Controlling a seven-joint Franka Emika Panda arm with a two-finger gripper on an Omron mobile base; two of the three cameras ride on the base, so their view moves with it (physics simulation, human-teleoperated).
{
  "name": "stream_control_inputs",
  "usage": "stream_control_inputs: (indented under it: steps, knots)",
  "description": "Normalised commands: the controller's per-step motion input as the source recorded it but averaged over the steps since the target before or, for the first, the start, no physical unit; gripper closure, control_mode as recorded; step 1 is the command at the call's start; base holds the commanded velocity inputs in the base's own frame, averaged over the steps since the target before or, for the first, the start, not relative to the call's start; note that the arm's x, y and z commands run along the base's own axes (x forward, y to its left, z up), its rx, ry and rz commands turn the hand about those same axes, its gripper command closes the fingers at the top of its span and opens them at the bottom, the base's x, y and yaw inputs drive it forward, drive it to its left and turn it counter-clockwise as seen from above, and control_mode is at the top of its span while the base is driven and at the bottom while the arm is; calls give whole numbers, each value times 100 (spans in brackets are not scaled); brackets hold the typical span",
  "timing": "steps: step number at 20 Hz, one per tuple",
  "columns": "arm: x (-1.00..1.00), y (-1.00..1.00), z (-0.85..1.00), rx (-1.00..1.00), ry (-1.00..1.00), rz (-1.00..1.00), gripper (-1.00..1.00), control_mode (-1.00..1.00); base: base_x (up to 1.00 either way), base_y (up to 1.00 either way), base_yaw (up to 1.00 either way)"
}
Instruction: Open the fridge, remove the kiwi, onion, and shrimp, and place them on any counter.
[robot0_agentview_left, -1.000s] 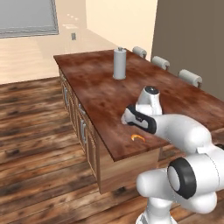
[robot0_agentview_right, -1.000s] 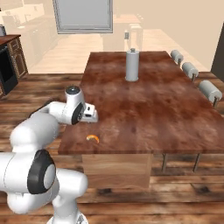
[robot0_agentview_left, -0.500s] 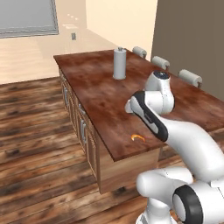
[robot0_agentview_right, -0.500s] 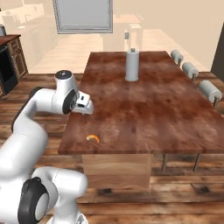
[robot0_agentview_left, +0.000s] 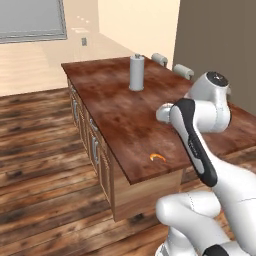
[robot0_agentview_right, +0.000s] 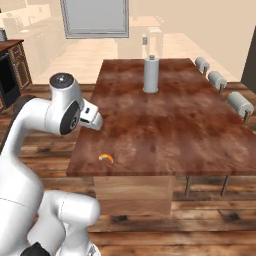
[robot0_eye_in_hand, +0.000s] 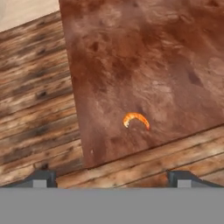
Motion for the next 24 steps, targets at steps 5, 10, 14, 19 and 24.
stream_control_inputs:
  steps: [5, 10, 14, 19, 24]
  knots:
    - [-84, -19, 58, 1, -18, 0, -100, -100, 0, 0, 0]
    - [-79, -2, 55, 0, -20, 0, -100, -100, 0, 0, 0]
    - [-61, 0, 56, 0, -14, 0, -100, -100, 0, 0, 0]
    - [-43, 0, 50, 0, -6, 0, -100, -100, 0, 0, 0]
    - [-12, 0, 15, -3, 9, 0, -100, -100, 0, 0, 0]
